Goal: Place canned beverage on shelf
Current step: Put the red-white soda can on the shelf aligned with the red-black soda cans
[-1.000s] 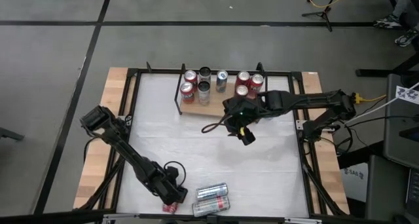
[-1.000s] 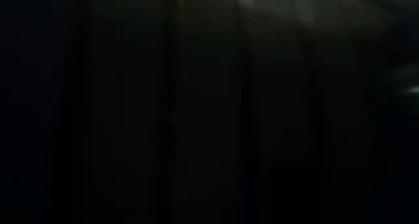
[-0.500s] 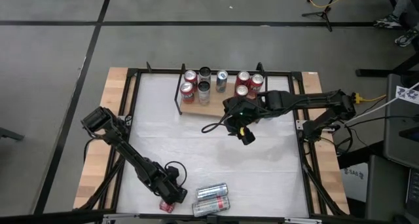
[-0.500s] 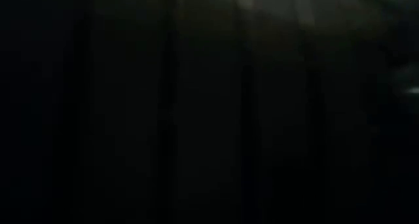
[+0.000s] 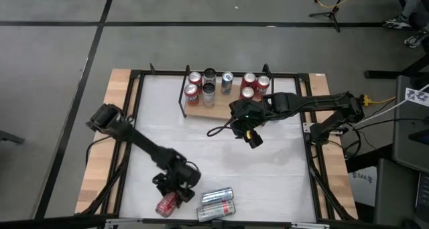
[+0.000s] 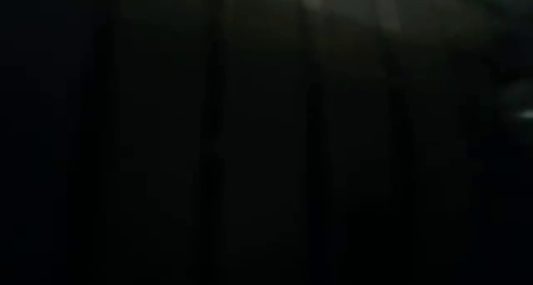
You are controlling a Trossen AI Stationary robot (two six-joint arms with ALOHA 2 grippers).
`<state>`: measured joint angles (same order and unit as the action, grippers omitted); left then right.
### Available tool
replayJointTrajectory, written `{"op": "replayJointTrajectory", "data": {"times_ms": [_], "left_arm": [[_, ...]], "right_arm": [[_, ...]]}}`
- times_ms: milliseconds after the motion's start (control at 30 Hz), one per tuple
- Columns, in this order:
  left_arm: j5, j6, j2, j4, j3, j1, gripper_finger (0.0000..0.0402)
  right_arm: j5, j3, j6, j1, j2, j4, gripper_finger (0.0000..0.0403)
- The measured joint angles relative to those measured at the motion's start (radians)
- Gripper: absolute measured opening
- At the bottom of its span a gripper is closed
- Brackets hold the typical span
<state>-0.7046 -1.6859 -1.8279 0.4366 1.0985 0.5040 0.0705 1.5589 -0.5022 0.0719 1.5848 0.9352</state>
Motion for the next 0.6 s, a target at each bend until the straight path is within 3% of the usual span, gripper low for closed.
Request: {"op": "replayJointTrajectory", "data": {"times_ms": [100,300,600], "left_arm": [[-0.164,0.052,0.001,0.005,0.0,-0.051,0.0289],[-0.311,0.133,0.001,0.144,0.0,-0.121,0.029],[-0.338,0.256,0.001,0.329,0.0,-0.165,0.0291]], "right_arm": [[0.0,0.0,0.0,0.0,0.0,0.0,0.0286],[0.0,0.0,0.0,0.0,0.0,0.003,0.0286],[0.0,0.0,0.0,0.0,0.0,0.004,0.0286]]}}
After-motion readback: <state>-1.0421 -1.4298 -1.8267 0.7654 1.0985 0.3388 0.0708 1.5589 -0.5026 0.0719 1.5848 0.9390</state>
